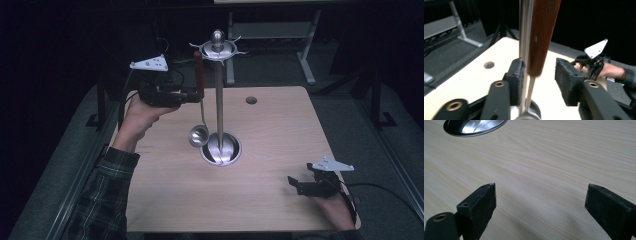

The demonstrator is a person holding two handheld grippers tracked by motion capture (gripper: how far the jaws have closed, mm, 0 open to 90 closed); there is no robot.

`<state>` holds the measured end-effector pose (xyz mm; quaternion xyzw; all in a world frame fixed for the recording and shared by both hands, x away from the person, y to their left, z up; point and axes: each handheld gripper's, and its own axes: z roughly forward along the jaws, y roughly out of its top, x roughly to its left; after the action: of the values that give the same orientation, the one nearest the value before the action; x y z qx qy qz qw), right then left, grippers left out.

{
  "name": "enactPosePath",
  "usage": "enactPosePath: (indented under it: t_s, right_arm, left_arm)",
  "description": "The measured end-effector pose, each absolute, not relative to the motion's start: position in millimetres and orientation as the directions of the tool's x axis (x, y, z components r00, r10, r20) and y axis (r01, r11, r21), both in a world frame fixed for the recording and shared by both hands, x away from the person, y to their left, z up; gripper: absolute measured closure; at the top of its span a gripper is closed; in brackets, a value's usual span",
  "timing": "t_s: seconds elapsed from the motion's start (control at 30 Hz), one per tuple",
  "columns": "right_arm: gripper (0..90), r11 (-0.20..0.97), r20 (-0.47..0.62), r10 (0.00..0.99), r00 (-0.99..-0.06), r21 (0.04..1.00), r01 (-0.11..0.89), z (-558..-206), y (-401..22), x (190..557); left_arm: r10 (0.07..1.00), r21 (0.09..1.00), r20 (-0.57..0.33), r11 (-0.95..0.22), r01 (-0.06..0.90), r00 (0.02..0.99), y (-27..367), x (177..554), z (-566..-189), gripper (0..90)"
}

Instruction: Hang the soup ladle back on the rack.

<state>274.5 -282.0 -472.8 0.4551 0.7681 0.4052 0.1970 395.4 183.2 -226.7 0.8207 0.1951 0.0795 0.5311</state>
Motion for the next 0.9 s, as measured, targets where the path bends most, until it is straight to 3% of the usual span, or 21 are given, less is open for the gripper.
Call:
enactPosePath:
  t_s: [0.4,0.9]
  right_arm:
    - [9.6,0.257,0.067,0.859,-0.508,0.8,0.541,-472.7,-280.8,274.8]
    - [9.6,0.261,0.065,0.858,-0.509,0.799,0.543,-472.9,-279.2,274.5]
  left_arm:
    - [0.515,0.859,-0.068,-0.405,0.313,0.854,210.3,375.9,-259.7,32.0]
    - [0.608,0.824,-0.063,-0.416,0.385,0.791,241.1,345.6,-319.2,21.6]
